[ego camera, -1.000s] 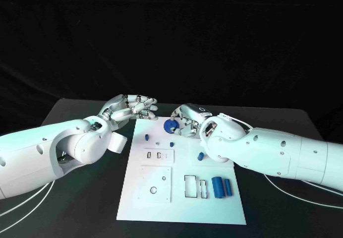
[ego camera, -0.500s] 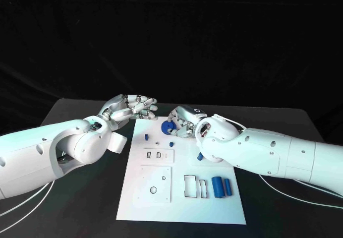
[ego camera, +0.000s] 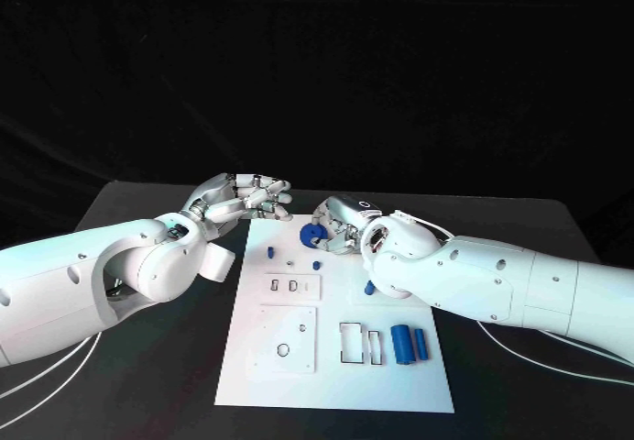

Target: Assemble the parts on the task board

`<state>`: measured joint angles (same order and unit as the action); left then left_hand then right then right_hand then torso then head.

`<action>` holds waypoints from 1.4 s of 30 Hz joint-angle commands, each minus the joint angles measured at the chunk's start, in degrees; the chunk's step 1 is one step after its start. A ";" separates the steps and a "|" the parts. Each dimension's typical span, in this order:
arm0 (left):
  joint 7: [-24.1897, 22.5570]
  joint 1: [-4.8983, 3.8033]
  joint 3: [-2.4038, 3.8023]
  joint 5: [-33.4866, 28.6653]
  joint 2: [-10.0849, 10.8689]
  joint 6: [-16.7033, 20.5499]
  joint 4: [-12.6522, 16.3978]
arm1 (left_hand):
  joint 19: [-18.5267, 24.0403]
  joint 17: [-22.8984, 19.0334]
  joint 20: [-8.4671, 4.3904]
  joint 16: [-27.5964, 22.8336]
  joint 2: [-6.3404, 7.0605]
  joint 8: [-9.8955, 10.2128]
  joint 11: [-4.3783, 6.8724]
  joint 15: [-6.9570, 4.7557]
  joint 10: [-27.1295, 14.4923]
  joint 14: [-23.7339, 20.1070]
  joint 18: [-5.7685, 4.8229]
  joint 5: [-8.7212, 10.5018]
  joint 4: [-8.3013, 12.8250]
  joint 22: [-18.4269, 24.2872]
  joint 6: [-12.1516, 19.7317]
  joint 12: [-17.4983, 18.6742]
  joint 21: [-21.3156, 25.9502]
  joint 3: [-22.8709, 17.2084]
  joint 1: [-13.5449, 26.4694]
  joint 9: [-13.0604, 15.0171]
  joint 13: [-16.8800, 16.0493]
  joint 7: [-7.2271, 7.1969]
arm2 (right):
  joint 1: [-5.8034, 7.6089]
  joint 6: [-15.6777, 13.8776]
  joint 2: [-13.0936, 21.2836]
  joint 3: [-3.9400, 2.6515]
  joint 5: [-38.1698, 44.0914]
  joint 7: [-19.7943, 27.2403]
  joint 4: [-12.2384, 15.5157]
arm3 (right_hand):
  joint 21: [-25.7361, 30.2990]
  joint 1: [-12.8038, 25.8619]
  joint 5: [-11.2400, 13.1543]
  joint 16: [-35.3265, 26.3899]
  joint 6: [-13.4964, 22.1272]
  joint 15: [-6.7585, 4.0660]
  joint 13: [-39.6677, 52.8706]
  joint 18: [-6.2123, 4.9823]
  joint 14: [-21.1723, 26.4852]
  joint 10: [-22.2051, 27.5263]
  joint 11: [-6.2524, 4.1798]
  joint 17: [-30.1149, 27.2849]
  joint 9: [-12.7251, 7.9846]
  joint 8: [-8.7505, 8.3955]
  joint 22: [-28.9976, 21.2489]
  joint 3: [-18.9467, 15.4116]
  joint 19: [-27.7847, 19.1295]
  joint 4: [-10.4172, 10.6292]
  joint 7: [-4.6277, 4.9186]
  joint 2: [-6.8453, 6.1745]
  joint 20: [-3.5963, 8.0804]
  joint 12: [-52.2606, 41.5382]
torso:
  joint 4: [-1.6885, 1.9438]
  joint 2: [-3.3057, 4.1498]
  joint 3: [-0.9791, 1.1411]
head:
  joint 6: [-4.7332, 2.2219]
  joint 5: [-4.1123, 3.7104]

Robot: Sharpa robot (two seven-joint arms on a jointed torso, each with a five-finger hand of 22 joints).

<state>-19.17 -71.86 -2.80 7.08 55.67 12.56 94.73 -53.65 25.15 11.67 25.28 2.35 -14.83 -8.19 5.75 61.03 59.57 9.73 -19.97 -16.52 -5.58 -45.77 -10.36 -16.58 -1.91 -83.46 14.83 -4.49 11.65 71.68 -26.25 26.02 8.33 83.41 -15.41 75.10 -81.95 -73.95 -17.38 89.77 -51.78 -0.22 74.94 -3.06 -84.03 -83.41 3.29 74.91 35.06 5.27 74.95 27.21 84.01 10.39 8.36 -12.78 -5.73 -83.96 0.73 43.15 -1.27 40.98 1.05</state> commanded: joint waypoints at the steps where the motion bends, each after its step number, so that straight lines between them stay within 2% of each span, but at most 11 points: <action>1: 0.11 -0.05 0.04 0.15 -0.17 -1.64 0.12 | 0.23 0.09 0.37 -0.10 -0.36 0.36 -0.39 -0.06 -0.03 -0.38 0.61 0.23 0.13 0.08 0.39 0.26 0.31 -0.11 0.09 0.06 -0.07 0.16 | -0.05 0.95 -0.25 0.00 0.74 0.14 -0.08 | 0.36 0.15 0.43 0.23 0.97 0.00 6.73 0.52 -5.97 0.27 0.52 15.09 -0.58 -0.67 7.24 0.40 0.48 -0.11 0.21 -0.58 0.01 0.40 | 0.06 0.04 -0.02 | 0.02 -0.12; 5: 0.28 -0.05 0.04 0.21 -0.23 -1.94 0.12 | 0.30 0.14 0.39 -0.13 -0.39 0.39 -0.43 -0.02 -0.10 -0.50 0.60 0.28 0.08 0.11 0.45 0.33 0.37 -0.07 0.18 0.06 -0.07 0.20 | -0.06 1.43 -0.46 0.00 0.55 0.59 -0.20 | 0.42 0.40 0.82 0.23 1.91 0.23 6.63 0.51 -5.97 0.38 0.77 15.09 -1.17 -1.23 7.24 0.53 0.46 -0.38 0.47 -0.93 -0.19 0.49 | 0.03 -0.02 -0.01 | 0.19 -0.02; 15: 0.45 -0.05 0.04 0.62 -0.22 -2.76 0.14 | 0.36 0.16 0.42 -0.17 -0.41 0.42 -0.46 0.01 -0.15 -0.59 0.60 0.31 0.08 0.14 0.48 0.37 0.42 -0.06 0.22 0.07 -0.07 0.21 | -0.22 2.15 -0.68 0.04 0.39 0.56 -0.43 | 0.50 0.59 1.15 0.23 2.13 0.31 6.49 0.49 -5.97 0.51 0.85 15.09 -1.38 -1.32 7.19 0.44 0.42 -0.49 0.54 -1.17 -0.28 0.60 | 0.03 -0.01 -0.05 | 0.42 -0.04; 26: 0.58 -0.05 0.04 0.85 -0.18 -3.06 0.17 | 0.40 0.18 0.43 -0.19 -0.42 0.43 -0.47 0.03 -0.18 -0.66 0.59 0.32 0.08 0.15 0.50 0.40 0.45 -0.05 0.22 0.07 -0.07 0.22 | -0.38 2.04 -0.84 0.05 0.42 0.17 -0.48 | 0.56 0.68 1.31 0.23 2.21 0.34 6.46 0.48 -5.97 0.54 0.88 15.09 -1.47 -1.35 7.15 0.39 0.38 -0.51 0.57 -1.25 -0.31 0.63 | 0.03 0.01 -0.01 | 0.46 -0.10; 30: 0.58 -0.05 0.04 0.88 -0.18 -3.10 0.14 | 0.40 0.18 0.43 -0.19 -0.42 0.43 -0.47 0.03 -0.18 -0.66 0.59 0.32 0.08 0.15 0.50 0.40 0.45 -0.05 0.22 0.07 -0.07 0.22 | -0.40 1.17 -0.24 0.05 0.44 0.32 0.10 | 0.60 0.77 1.42 0.23 2.41 0.38 6.49 0.46 -5.97 0.53 0.92 15.09 -1.59 -1.42 7.12 0.33 0.36 -0.54 0.61 -1.33 -0.35 0.61 | 0.03 -0.06 -0.01 | 0.42 -0.12; 33: 0.54 -0.05 0.04 1.02 -0.13 -3.14 -0.02 | 0.44 0.20 0.45 -0.22 -0.44 0.44 -0.48 0.05 -0.20 -0.74 0.59 0.32 0.10 0.17 0.51 0.42 0.49 -0.05 0.21 0.08 -0.07 0.22 | -0.39 -0.47 2.03 0.03 -0.13 1.00 2.43 | 0.57 0.78 1.43 0.23 2.47 0.39 6.56 0.47 -5.97 0.47 0.93 15.09 -1.62 -1.44 7.15 0.32 0.38 -0.55 0.62 -1.34 -0.36 0.55 | 0.06 -0.09 0.04 | 0.28 -0.21; 37: 0.44 -0.05 0.04 1.14 0.12 -3.08 -0.12 | 0.44 0.20 0.45 -0.22 -0.44 0.44 -0.48 0.05 -0.20 -0.74 0.59 0.32 0.10 0.17 0.51 0.42 0.49 -0.05 0.21 0.08 -0.07 0.22 | 0.16 -1.91 6.54 -0.03 -4.05 3.87 6.36 | 0.90 0.80 1.39 0.23 2.50 0.39 6.49 0.37 -5.97 0.53 0.93 15.09 -1.65 -1.44 6.85 0.33 0.17 -0.55 0.62 -1.31 -0.37 0.60 | -0.26 -0.22 -0.01 | 0.16 -0.10; 39: 0.39 -0.05 0.04 1.17 0.24 -3.06 -0.14 | 0.44 0.20 0.45 -0.22 -0.44 0.44 -0.48 0.05 -0.20 -0.74 0.59 0.32 0.10 0.17 0.51 0.42 0.49 -0.05 0.21 0.08 -0.07 0.22 | 0.71 -1.74 8.81 -0.04 -6.69 6.07 7.93 | 1.42 0.72 1.26 0.23 2.62 0.42 6.27 0.22 -5.97 0.73 0.96 15.09 -1.75 -1.45 6.40 0.40 -0.17 -0.65 0.65 -1.27 -0.40 0.78 | -0.39 -0.28 -0.02 | 0.08 -0.12; 42: 0.34 -0.05 0.03 1.20 0.40 -3.02 -0.19 | 0.47 0.22 0.46 -0.24 -0.45 0.44 -0.49 0.06 -0.21 -0.79 0.59 0.33 0.12 0.19 0.51 0.44 0.51 -0.05 0.19 0.09 -0.08 0.22 | 1.93 -0.40 12.91 -0.06 -12.28 10.86 10.07 | 2.33 0.26 1.31 0.23 2.86 0.51 5.24 -0.02 -5.97 1.70 1.06 15.09 -2.07 -1.40 5.66 0.68 -0.78 -1.18 0.76 -1.23 -0.52 1.63 | -0.79 -0.52 0.03 | 0.10 -0.01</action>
<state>-18.39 -71.86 -2.80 7.94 56.13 10.51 94.47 -53.44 25.32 11.88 25.28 2.35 -14.60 -8.40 5.74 60.82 59.17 9.73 -19.97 -16.52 -5.48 -45.77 -10.15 -16.36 -1.91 -83.46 14.86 -4.47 11.65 73.30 -26.75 38.12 8.33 78.19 -11.07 84.62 -79.85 -73.41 -16.31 89.77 -49.21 -0.22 74.92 -3.06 -84.02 -82.01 4.38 74.90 33.06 4.19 74.92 27.91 83.55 9.47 9.12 -13.69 -6.19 -82.53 0.37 42.86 -1.25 41.11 0.97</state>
